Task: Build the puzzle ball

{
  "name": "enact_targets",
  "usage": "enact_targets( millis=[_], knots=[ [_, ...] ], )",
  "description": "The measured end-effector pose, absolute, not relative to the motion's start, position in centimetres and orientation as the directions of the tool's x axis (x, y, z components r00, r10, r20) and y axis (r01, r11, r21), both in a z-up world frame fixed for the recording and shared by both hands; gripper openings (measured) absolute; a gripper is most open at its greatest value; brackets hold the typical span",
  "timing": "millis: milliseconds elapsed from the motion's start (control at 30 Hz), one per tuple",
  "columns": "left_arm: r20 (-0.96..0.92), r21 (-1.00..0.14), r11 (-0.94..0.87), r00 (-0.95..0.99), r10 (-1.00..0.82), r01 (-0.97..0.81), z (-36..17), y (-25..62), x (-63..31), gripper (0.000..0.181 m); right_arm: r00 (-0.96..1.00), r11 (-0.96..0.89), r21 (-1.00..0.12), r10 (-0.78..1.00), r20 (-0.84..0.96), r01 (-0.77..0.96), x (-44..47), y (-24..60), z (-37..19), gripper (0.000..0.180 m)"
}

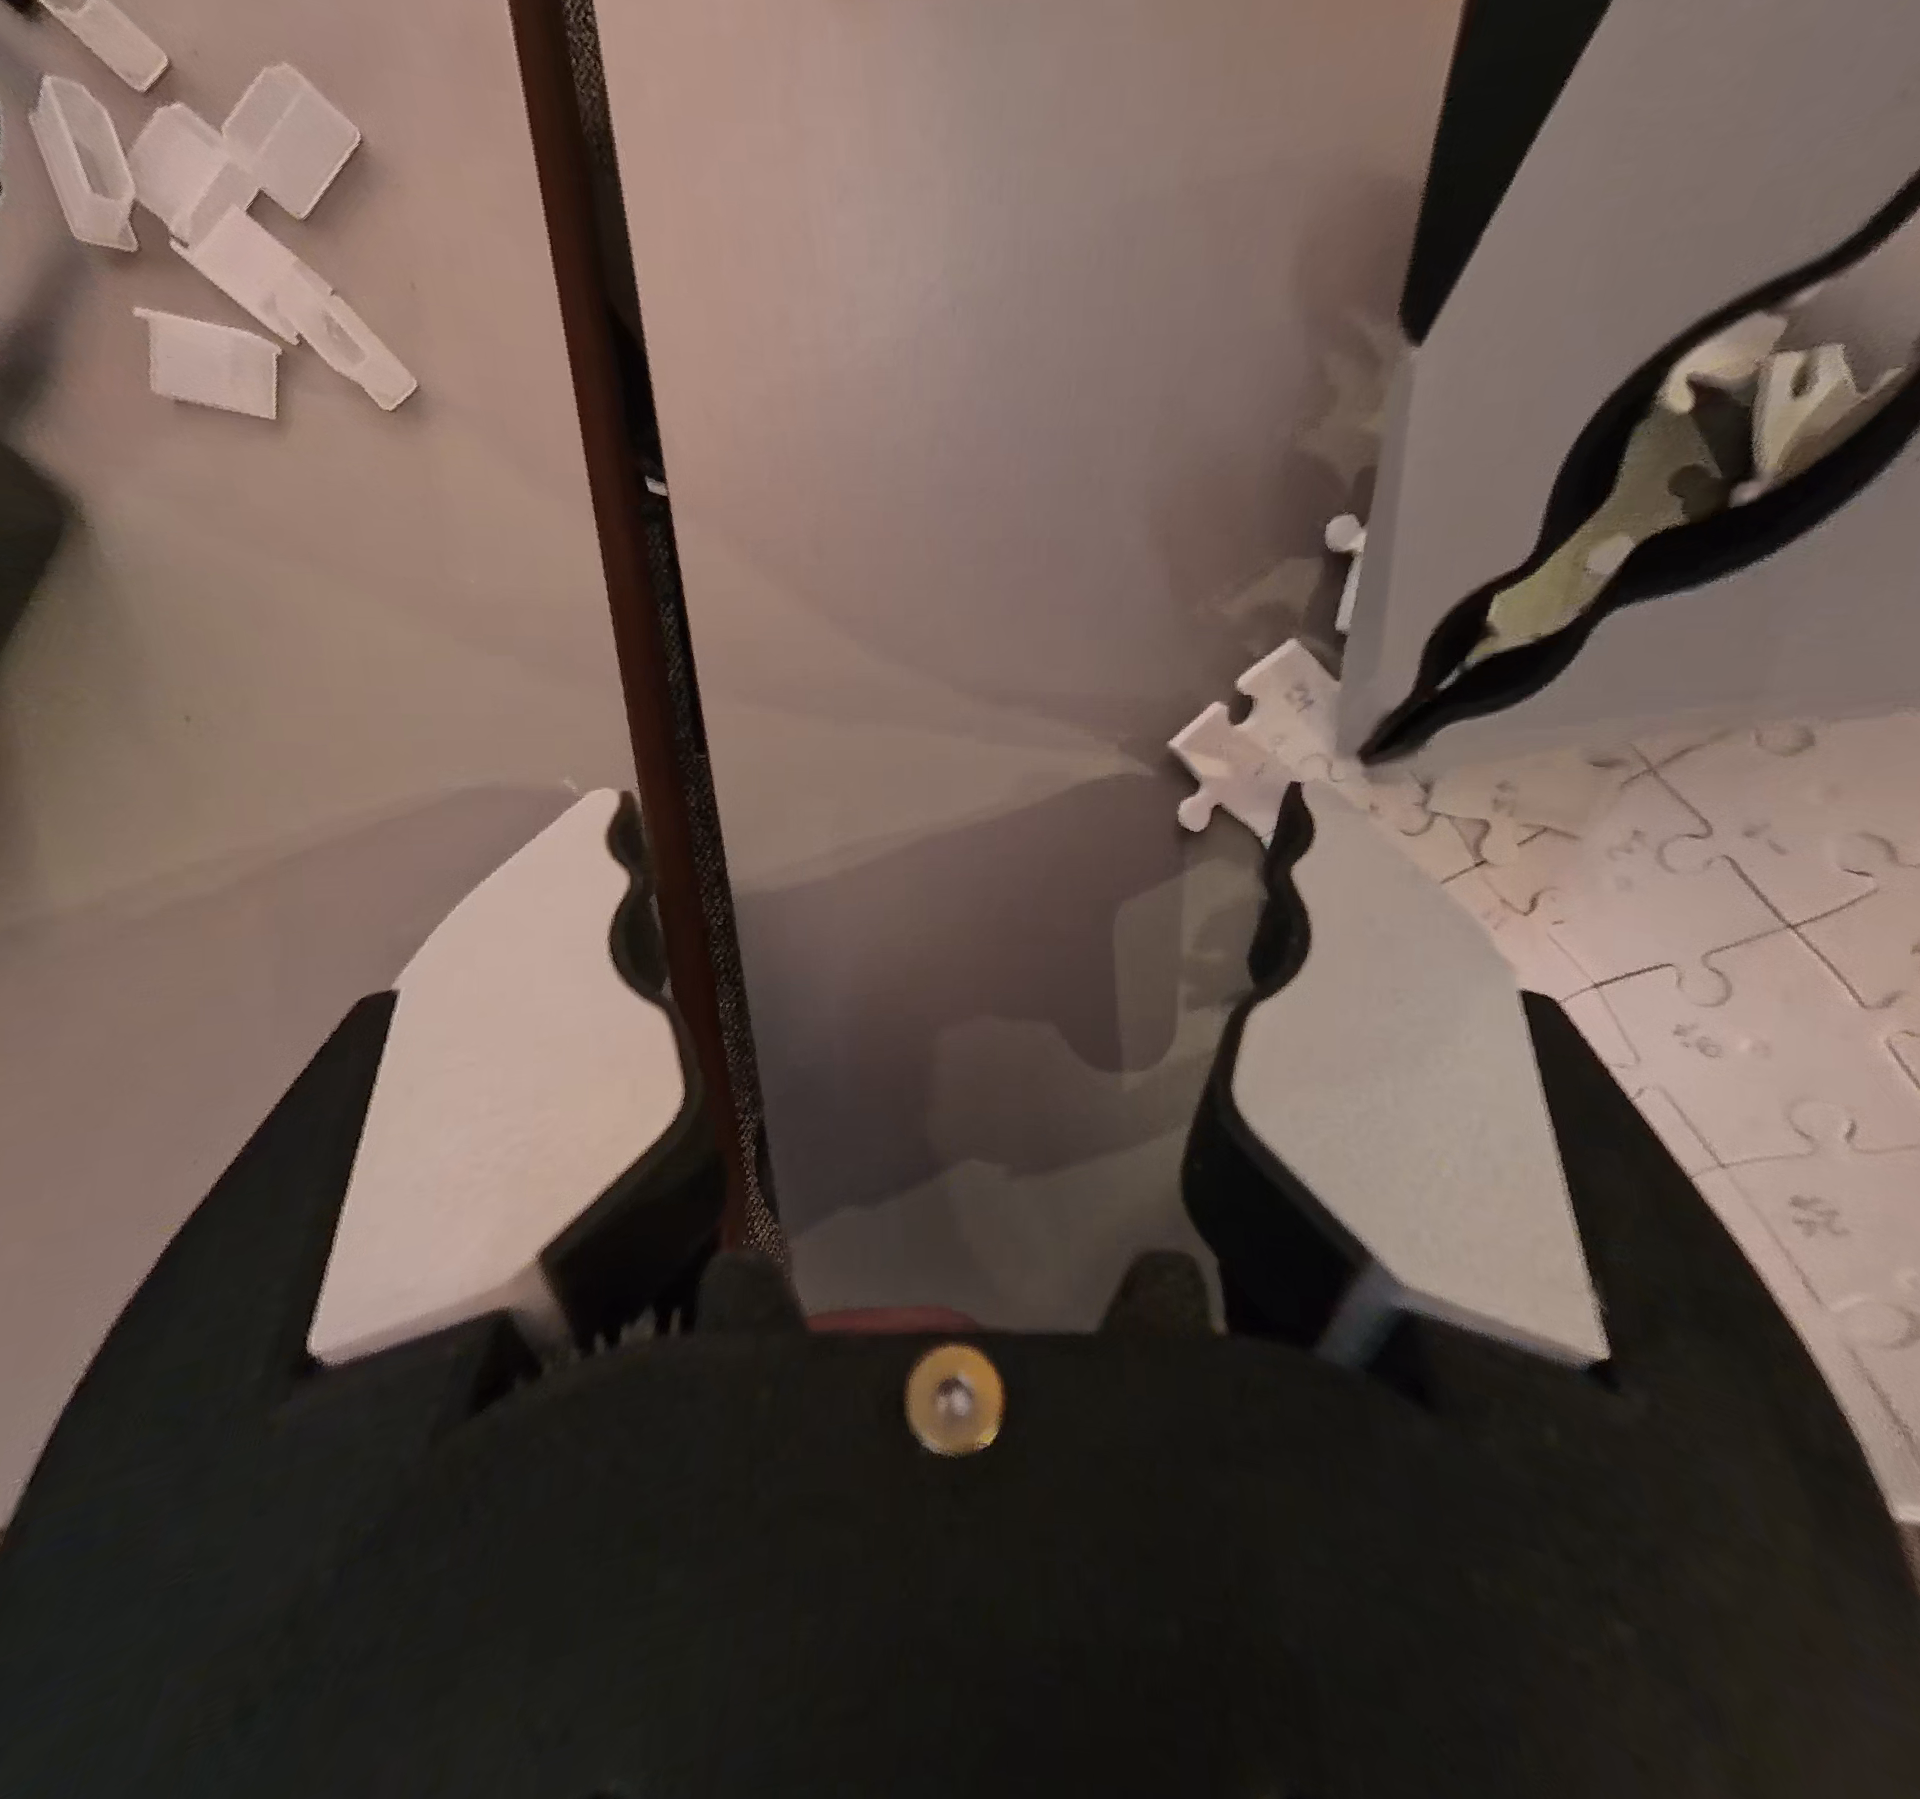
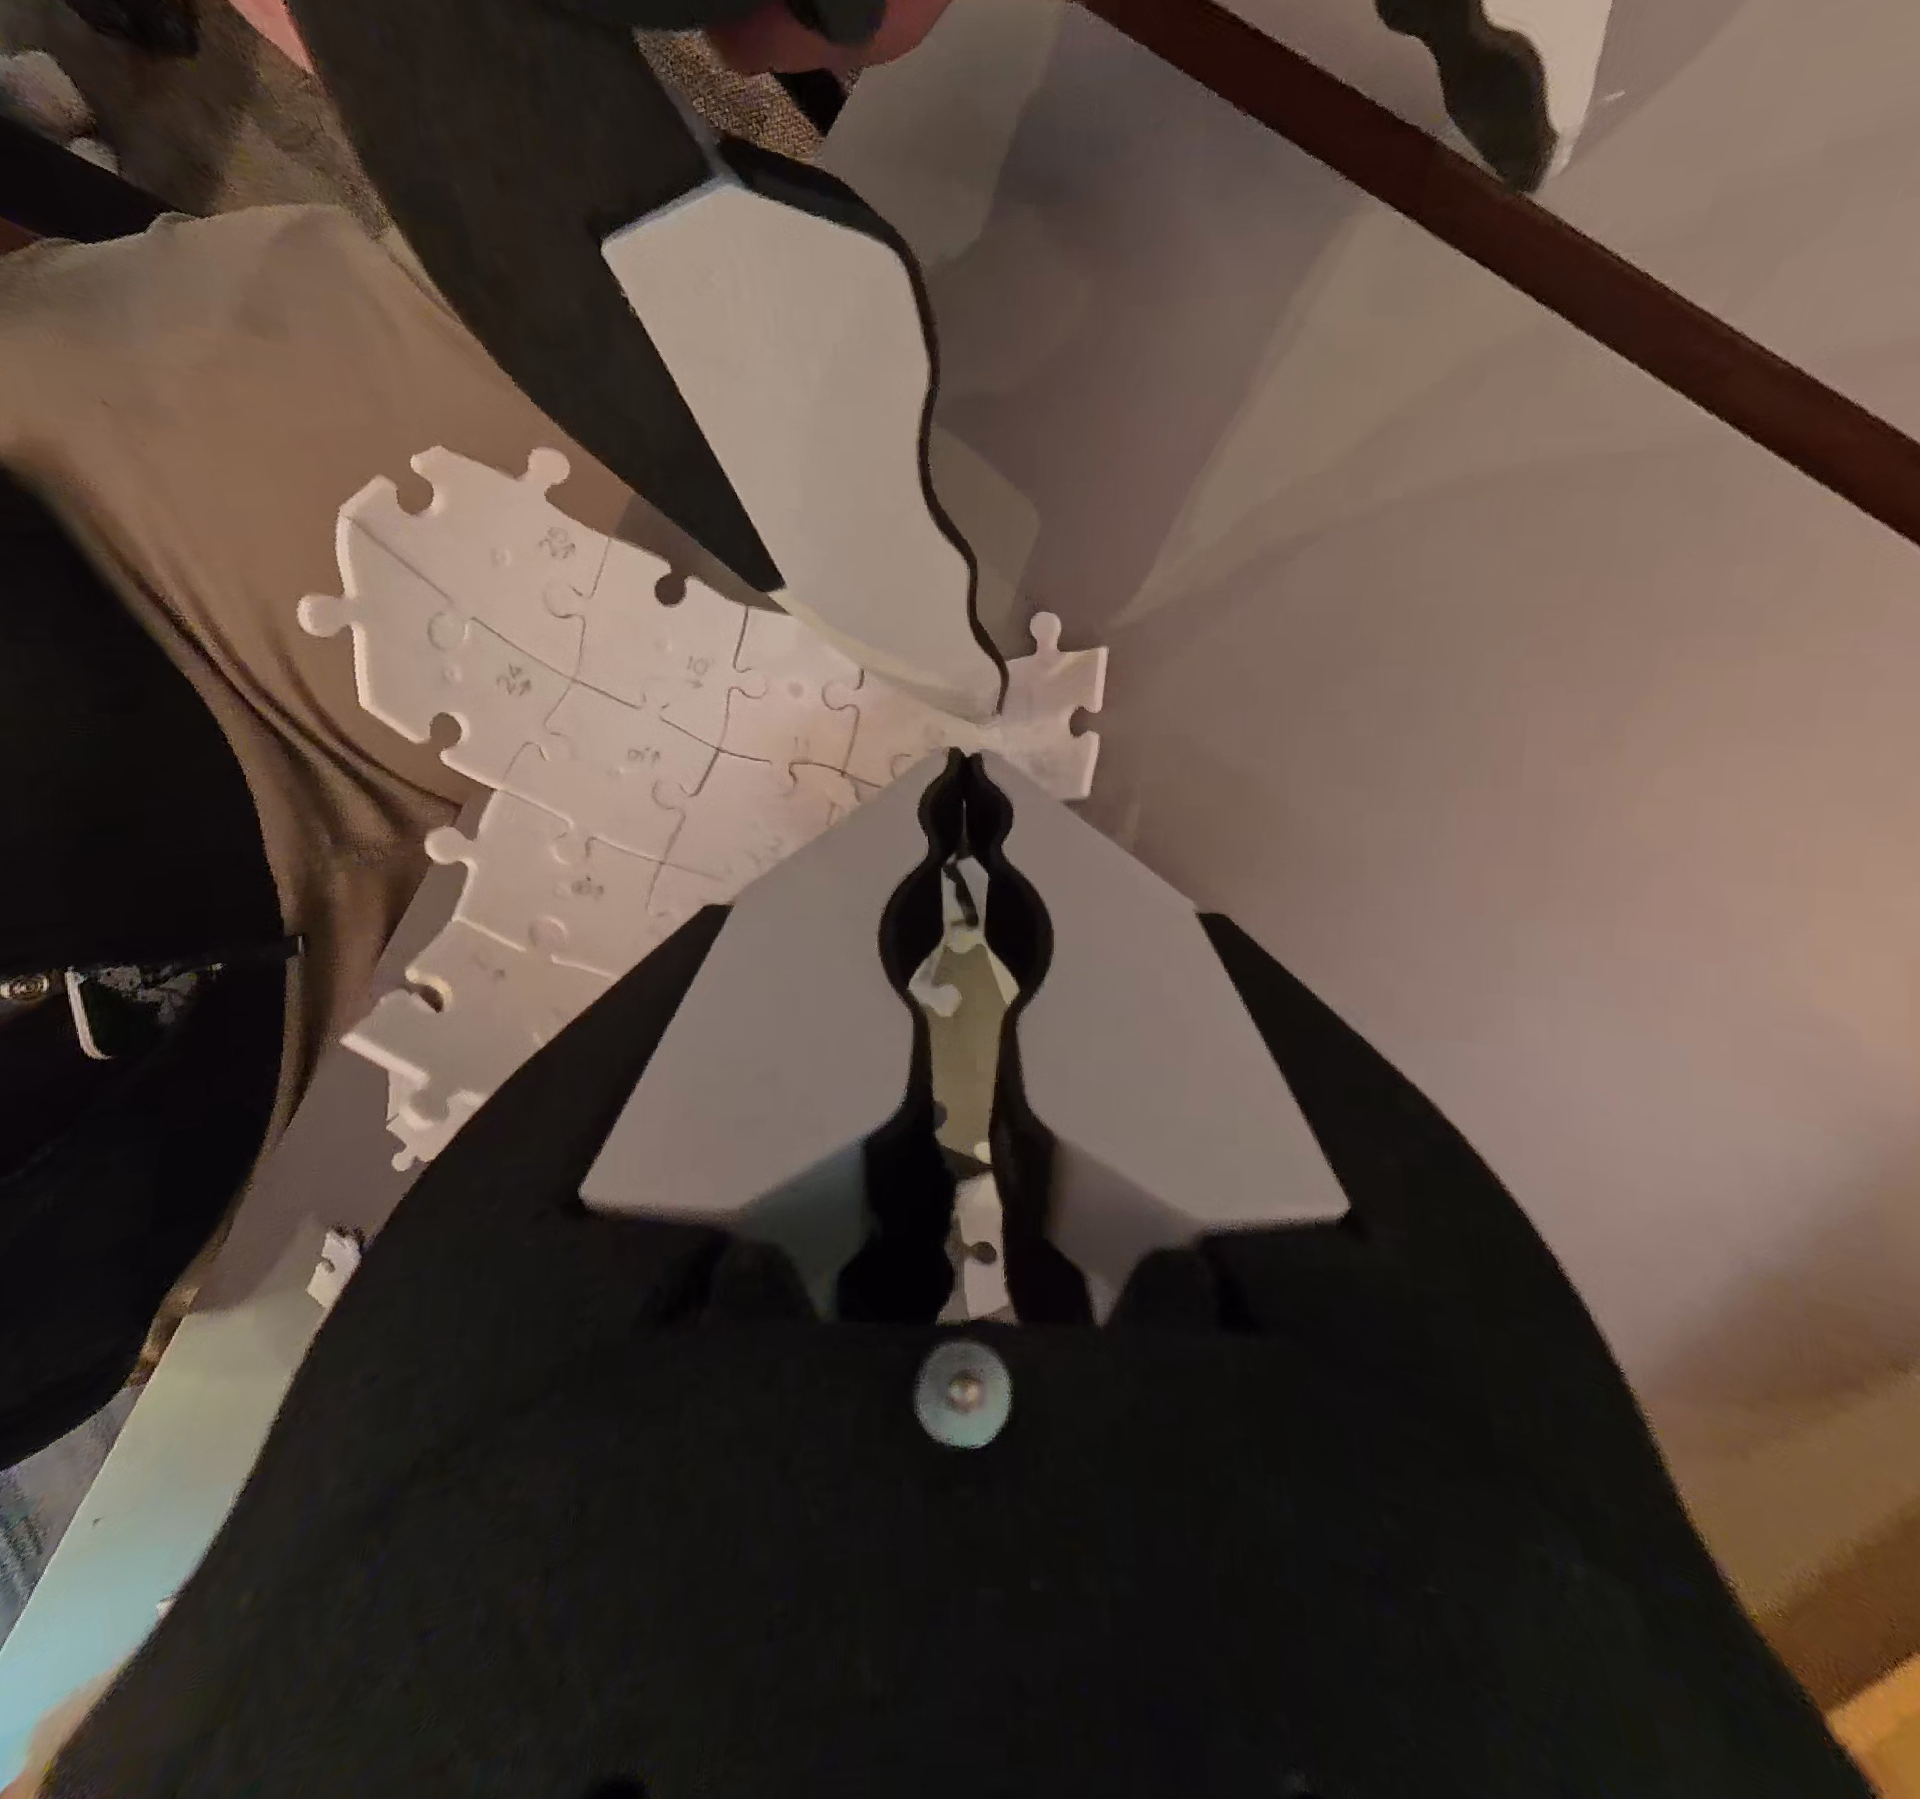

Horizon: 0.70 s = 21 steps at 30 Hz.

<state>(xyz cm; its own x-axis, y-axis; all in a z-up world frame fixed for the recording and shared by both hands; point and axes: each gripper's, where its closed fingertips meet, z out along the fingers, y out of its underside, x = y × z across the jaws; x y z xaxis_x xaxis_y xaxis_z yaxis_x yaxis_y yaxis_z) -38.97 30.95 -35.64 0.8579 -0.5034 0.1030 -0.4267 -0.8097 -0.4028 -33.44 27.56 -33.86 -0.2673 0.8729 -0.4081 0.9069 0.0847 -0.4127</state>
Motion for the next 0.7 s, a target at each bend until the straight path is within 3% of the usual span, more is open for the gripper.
enact_targets(
  millis=[433, 700],
  knots=[
    [0.125, -0.422, -0.806, 0.854, -0.505, -0.415, -35.8, 30.8, -38.8, 0.112, -0.266, 0.08, -0.404, 0.864, -0.428, 0.911, -33.6, 27.1, -34.0, 0.0],
    [0.131, -0.391, -0.818, 0.854, -0.504, -0.422, -35.8, 29.7, -38.6, 0.111, -0.258, 0.044, -0.456, 0.871, -0.418, 0.889, -33.1, 28.2, -32.1, 0.0]
  ],
)
